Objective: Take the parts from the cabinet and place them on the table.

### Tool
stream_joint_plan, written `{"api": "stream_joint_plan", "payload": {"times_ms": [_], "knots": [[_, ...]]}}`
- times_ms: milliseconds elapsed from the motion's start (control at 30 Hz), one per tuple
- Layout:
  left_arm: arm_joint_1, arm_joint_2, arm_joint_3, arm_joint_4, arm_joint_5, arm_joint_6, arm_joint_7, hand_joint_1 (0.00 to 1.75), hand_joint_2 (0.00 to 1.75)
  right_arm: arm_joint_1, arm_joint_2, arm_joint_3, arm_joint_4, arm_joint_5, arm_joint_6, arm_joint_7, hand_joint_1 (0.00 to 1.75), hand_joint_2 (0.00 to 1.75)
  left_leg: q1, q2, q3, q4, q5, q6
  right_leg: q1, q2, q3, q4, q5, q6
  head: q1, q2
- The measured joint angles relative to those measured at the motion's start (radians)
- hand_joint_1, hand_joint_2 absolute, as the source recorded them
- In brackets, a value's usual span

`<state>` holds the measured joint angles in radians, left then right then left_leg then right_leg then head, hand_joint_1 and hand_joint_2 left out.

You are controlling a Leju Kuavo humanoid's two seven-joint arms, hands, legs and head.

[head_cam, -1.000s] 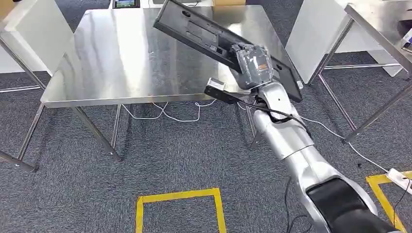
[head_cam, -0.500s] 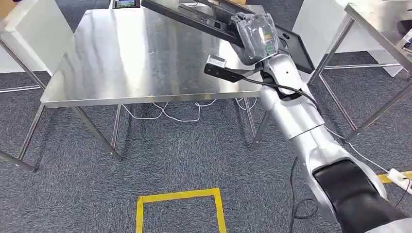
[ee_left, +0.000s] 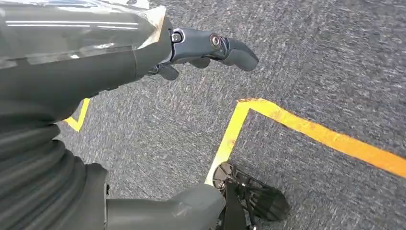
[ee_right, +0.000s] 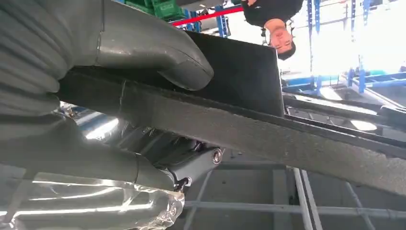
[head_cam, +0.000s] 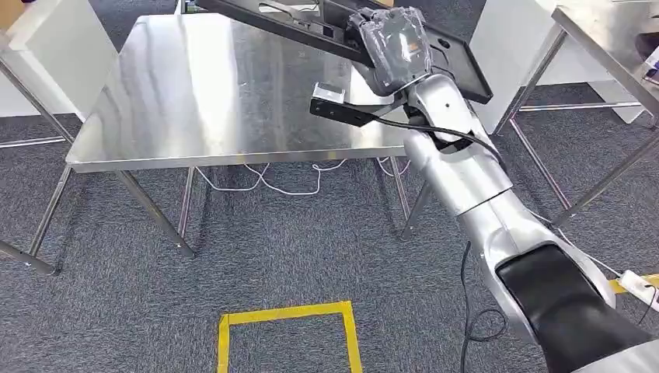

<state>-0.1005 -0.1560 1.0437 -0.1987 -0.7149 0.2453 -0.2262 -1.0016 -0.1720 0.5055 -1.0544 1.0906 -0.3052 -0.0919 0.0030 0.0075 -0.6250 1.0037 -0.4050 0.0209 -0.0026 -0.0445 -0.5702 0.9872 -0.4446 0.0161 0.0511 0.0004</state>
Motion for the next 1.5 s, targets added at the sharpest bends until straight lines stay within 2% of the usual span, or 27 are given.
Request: {"api": "stream_joint_plan", "payload": {"times_ms": [167, 200, 333, 400, 433, 467, 533, 600, 633, 700, 733, 767, 800, 900, 967, 1067, 1100, 1133, 1200, 1233, 1267, 1300, 1333, 1400, 1433, 1467, 1500], "knots": [[-0.001, 0.0, 0.003, 0.0, -0.001, -0.007, 0.005, 0.0, 1.75, 0.013, 0.002, 0.023, -0.033, 0.006, 0.003, 0.031, 1.75, 1.75, -0.001, 0.0, -0.001, 0.004, -0.002, 0.002, -0.003, 0.0, 0.0, -0.002, 0.001, 0.001, 0.0, 0.0], [-0.001, 0.0, 0.003, 0.0, 0.0, -0.008, 0.005, 0.0, 1.75, 0.016, 0.002, 0.027, -0.038, 0.006, 0.004, 0.032, 1.75, 1.75, -0.001, 0.0, -0.003, 0.005, -0.005, 0.007, -0.013, -0.001, -0.001, -0.002, 0.001, 0.003, 0.0, 0.0], [0.0, 0.001, 0.005, 0.0, 0.003, -0.013, 0.005, 0.0, 1.75, 0.019, 0.004, 0.042, -0.05, 0.005, 0.021, 0.035, 1.75, 1.75, -0.001, 0.0, -0.007, 0.007, -0.009, 0.014, -0.017, -0.004, 0.001, -0.003, -0.001, 0.009, 0.0, 0.0], [-0.001, 0.001, 0.005, 0.0, 0.002, -0.013, 0.008, 0.0, 1.75, 0.017, 0.008, 0.046, -0.056, 0.001, 0.022, 0.035, 1.75, 1.75, -0.001, -0.004, 0.003, -0.008, -0.004, 0.024, -0.01, -0.007, 0.012, -0.01, -0.002, 0.019, 0.0, 0.0], [0.001, -0.001, 0.005, 0.0, 0.002, -0.013, 0.011, 0.0, 1.75, 0.018, 0.005, 0.047, -0.058, 0.0, 0.022, 0.035, 1.75, 1.75, 0.011, -0.005, 0.021, -0.025, 0.004, 0.03, -0.013, 0.005, -0.003, 0.013, -0.014, 0.018, 0.002, 0.0], [0.0, -0.001, 0.005, 0.0, -0.001, -0.013, 0.013, 0.0, 1.75, 0.014, 0.006, 0.049, -0.058, -0.003, 0.023, 0.037, 1.75, 1.75, 0.011, -0.006, 0.027, -0.031, 0.007, 0.038, -0.014, 0.022, -0.025, 0.068, -0.042, 0.008, 0.0, 0.0], [-0.004, 0.0, 0.005, 0.0, -0.005, -0.013, 0.022, 0.0, 1.75, 0.015, 0.003, 0.054, -0.057, -0.003, 0.023, 0.04, 1.75, 1.75, 0.011, -0.013, 0.028, -0.031, 0.004, 0.04, -0.017, 0.036, -0.108, 0.228, -0.102, -0.001, 0.001, 0.0], [-0.003, 0.0, 0.005, 0.0, -0.005, -0.012, 0.027, 0.0, 1.75, 0.023, -0.001, 0.059, -0.056, -0.004, 0.022, 0.043, 1.75, 1.75, 0.011, -0.024, 0.029, -0.03, 0.002, 0.036, -0.019, 0.04, -0.164, 0.315, -0.118, 0.01, 0.001, 0.0], [-0.002, 0.0, 0.005, 0.0, -0.005, -0.011, 0.03, 0.0, 1.75, 0.027, -0.002, 0.059, -0.056, -0.005, 0.022, 0.043, 1.75, 1.75, 0.014, -0.029, 0.031, -0.029, -0.001, 0.032, -0.023, 0.04, -0.154, 0.284, -0.098, 0.02, 0.001, 0.0], [0.0, -0.002, 0.006, 0.0, -0.005, -0.01, 0.032, 0.0, 1.75, 0.027, -0.002, 0.059, -0.056, -0.006, 0.021, 0.043, 1.75, 1.75, 0.023, -0.038, 0.032, -0.015, -0.012, 0.017, -0.034, 0.04, -0.081, 0.12, -0.018, 0.048, 0.001, 0.0], [0.0, -0.001, 0.006, 0.0, -0.005, -0.01, 0.032, 0.0, 1.75, 0.027, -0.003, 0.059, -0.056, -0.007, 0.021, 0.043, 1.75, 1.75, 0.023, -0.042, 0.029, 0.0, -0.023, 0.003, -0.045, 0.04, -0.037, 0.02, 0.014, 0.062, 0.002, 0.0], [-0.001, 0.006, 0.007, 0.0, -0.005, -0.009, 0.032, 0.0, 1.75, 0.029, -0.004, 0.06, -0.055, -0.01, 0.019, 0.044, 1.75, 1.75, 0.019, -0.045, 0.022, 0.006, -0.03, -0.008, -0.03, 0.047, -0.029, 0.035, 0.005, 0.054, 0.002, 0.0], [-0.001, 0.003, 0.007, 0.0, -0.005, -0.009, 0.032, 0.0, 1.75, 0.031, -0.005, 0.061, -0.055, -0.012, 0.018, 0.044, 1.75, 1.75, 0.019, -0.047, 0.021, 0.014, -0.033, -0.012, -0.033, 0.047, -0.035, 0.031, 0.006, 0.035, -0.002, 0.0], [0.004, 0.003, 0.008, 0.0, -0.005, -0.009, 0.033, 0.0, 1.75, 0.042, -0.007, 0.062, -0.055, -0.015, 0.017, 0.046, 1.75, 1.75, 0.028, -0.047, 0.021, 0.011, -0.036, -0.017, -0.03, 0.047, -0.035, 0.037, 0.001, 0.017, -0.003, 0.0], [0.003, 0.002, 0.007, 0.0, -0.008, -0.009, 0.033, 0.0, 1.75, 0.043, -0.008, 0.061, -0.058, -0.014, 0.016, 0.046, 1.75, 1.75, 0.029, -0.021, 0.005, 0.058, -0.063, -0.024, -0.031, 0.047, -0.026, 0.035, -0.003, 0.006, -0.005, 0.0], [0.002, 0.002, 0.007, 0.0, -0.016, -0.008, 0.036, 0.0, 1.75, 0.052, -0.014, 0.06, -0.063, -0.014, 0.016, 0.048, 1.75, 1.75, 0.028, -0.01, -0.126, 0.297, -0.155, -0.025, -0.019, 0.045, -0.015, 0.035, -0.014, -0.009, -0.004, 0.0], [0.003, 0.002, 0.007, 0.0, -0.016, -0.008, 0.037, 0.0, 1.75, 0.056, -0.015, 0.06, -0.063, -0.013, 0.016, 0.048, 1.75, 1.75, 0.027, -0.01, -0.157, 0.34, -0.158, -0.021, -0.014, 0.045, -0.012, 0.036, -0.017, -0.013, -0.004, 0.0], [0.005, 0.002, 0.007, 0.0, -0.016, -0.008, 0.038, 0.0, 1.75, 0.061, -0.016, 0.06, -0.064, -0.013, 0.016, 0.048, 1.75, 1.75, 0.025, -0.01, -0.164, 0.333, -0.135, -0.014, -0.01, 0.045, -0.006, 0.036, -0.02, -0.018, -0.004, 0.0], [0.004, 0.002, 0.007, 0.0, -0.018, -0.008, 0.038, 0.0, 1.75, 0.063, -0.018, 0.06, -0.067, -0.013, 0.016, 0.048, 1.75, 1.75, 0.014, -0.011, -0.112, 0.195, -0.039, 0.012, 0.002, 0.046, 0.007, 0.035, -0.028, -0.027, -0.004, 0.0], [0.004, 0.003, 0.007, 0.0, -0.019, -0.008, 0.038, 0.0, 1.75, 0.063, -0.018, 0.058, -0.071, -0.014, 0.016, 0.049, 1.75, 1.75, 0.004, -0.01, -0.072, 0.102, 0.011, 0.032, 0.004, 0.046, 0.014, 0.034, -0.033, -0.028, -0.004, 0.0], [0.003, 0.008, 0.007, 0.0, -0.02, -0.006, 0.042, 0.0, 1.75, 0.064, -0.021, 0.058, -0.073, -0.014, 0.016, 0.049, 1.75, 1.75, -0.009, -0.006, -0.044, 0.05, 0.015, 0.062, -0.003, 0.046, 0.016, 0.032, -0.038, -0.029, -0.002, 0.0], [0.002, 0.006, 0.006, 0.002, -0.024, -0.006, 0.045, 0.0, 1.75, 0.06, -0.024, 0.058, -0.074, -0.014, 0.016, 0.051, 1.75, 1.75, -0.013, 0.001, -0.038, 0.036, 0.01, 0.068, 0.016, 0.046, 0.012, 0.032, -0.041, -0.022, -0.002, 0.0], [0.001, 0.009, 0.006, 0.0, -0.025, -0.004, 0.045, 0.0, 1.75, 0.062, -0.025, 0.058, -0.076, -0.014, 0.017, 0.053, 1.75, 1.75, -0.019, -0.001, -0.037, 0.035, 0.007, 0.067, 0.0, 0.044, 0.013, 0.032, -0.042, -0.017, -0.006, 0.0], [0.001, 0.009, 0.007, 0.0, -0.025, -0.004, 0.049, 0.0, 1.75, 0.067, -0.03, 0.056, -0.084, -0.014, 0.019, 0.056, 1.75, 1.75, -0.022, -0.007, -0.033, 0.023, 0.005, 0.069, 0.001, 0.041, 0.02, 0.02, -0.044, -0.01, -0.006, 0.0], [0.001, 0.009, 0.006, 0.0, -0.025, -0.003, 0.05, 0.0, 1.75, 0.069, -0.032, 0.054, -0.092, -0.014, 0.02, 0.056, 1.75, 1.75, -0.007, -0.005, -0.01, -0.008, 0.014, 0.066, 0.009, 0.04, 0.014, 0.02, -0.05, -0.006, -0.006, 0.0], [0.002, 0.008, 0.007, 0.0, -0.025, -0.003, 0.051, 0.0, 1.75, 0.069, -0.04, 0.051, -0.094, -0.016, 0.021, 0.058, 1.75, 1.75, -0.009, -0.006, 0.003, -0.023, 0.017, 0.06, 0.004, 0.043, 0.008, 0.047, -0.057, -0.004, -0.003, 0.0], [0.001, 0.008, 0.007, 0.0, -0.026, -0.003, 0.051, 0.0, 1.75, 0.067, -0.041, 0.051, -0.097, -0.017, 0.022, 0.059, 1.75, 1.75, -0.007, -0.006, 0.009, -0.027, 0.017, 0.061, 0.002, 0.043, -0.022, 0.103, -0.079, -0.005, -0.004, 0.0]]}}
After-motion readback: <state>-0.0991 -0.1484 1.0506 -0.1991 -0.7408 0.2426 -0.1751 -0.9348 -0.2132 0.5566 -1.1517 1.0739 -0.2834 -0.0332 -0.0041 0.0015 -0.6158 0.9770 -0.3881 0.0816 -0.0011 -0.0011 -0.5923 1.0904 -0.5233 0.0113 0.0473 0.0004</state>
